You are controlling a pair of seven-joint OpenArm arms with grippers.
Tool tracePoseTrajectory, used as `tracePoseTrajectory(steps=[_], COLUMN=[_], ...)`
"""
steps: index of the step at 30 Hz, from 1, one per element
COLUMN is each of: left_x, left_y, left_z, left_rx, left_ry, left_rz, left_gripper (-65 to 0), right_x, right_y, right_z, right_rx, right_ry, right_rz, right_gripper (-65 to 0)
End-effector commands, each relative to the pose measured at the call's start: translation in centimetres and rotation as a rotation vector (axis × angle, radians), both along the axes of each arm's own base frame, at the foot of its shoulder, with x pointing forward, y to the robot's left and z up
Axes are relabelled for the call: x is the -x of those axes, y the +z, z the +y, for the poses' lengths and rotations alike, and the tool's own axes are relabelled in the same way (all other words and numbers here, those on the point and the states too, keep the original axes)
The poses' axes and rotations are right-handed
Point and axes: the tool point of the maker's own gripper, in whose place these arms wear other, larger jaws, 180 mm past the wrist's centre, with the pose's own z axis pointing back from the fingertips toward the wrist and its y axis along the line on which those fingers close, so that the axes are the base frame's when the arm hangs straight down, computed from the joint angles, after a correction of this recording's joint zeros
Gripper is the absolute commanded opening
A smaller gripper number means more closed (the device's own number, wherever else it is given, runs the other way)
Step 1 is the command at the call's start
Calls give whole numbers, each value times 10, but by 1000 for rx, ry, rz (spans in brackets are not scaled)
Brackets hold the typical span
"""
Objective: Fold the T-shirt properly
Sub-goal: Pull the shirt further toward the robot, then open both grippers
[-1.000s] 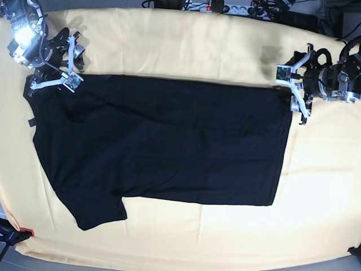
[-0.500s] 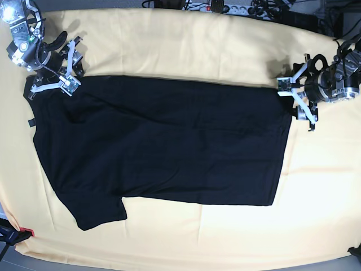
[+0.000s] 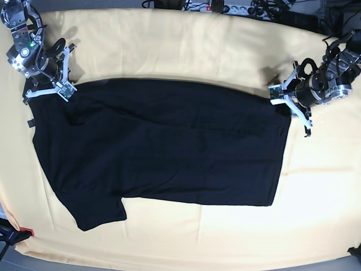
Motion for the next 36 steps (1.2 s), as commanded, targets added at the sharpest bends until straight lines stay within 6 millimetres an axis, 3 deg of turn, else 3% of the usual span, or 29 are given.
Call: tracePoseTrajectory(steps=[1,2,7,13,18,28,36], left_x=[-11,-12,-21,-16,8,40,88], left_y=[13,14,29,40,43,57,53], left_z=[7,6,-5,-18,-18,-4,0], left_rx=[-25,-23,17,11,-57,-134,-169], left_ry=[0,0,16,-14,-128,-225,-301], left_rz=[-50,-56,-135,-150,-67,58,299], left_gripper=[-625,-650,-650,-650,-650,-650,-650], right_x=[-5,-5,-5,-5,3,52,83], right_y=[7,6,11,23,29,23,22], right_z=[-7,-8,-10,-4,-2,-7,-13], right_rx=[26,31,50,76,86,166,235], right_ry=[-2,-4,-27,-17,-25,46,93], right_rz=[-21,-16,-23,-30,6,126,185], right_gripper=[-632,-650,-650,-650,-650,-650,-650])
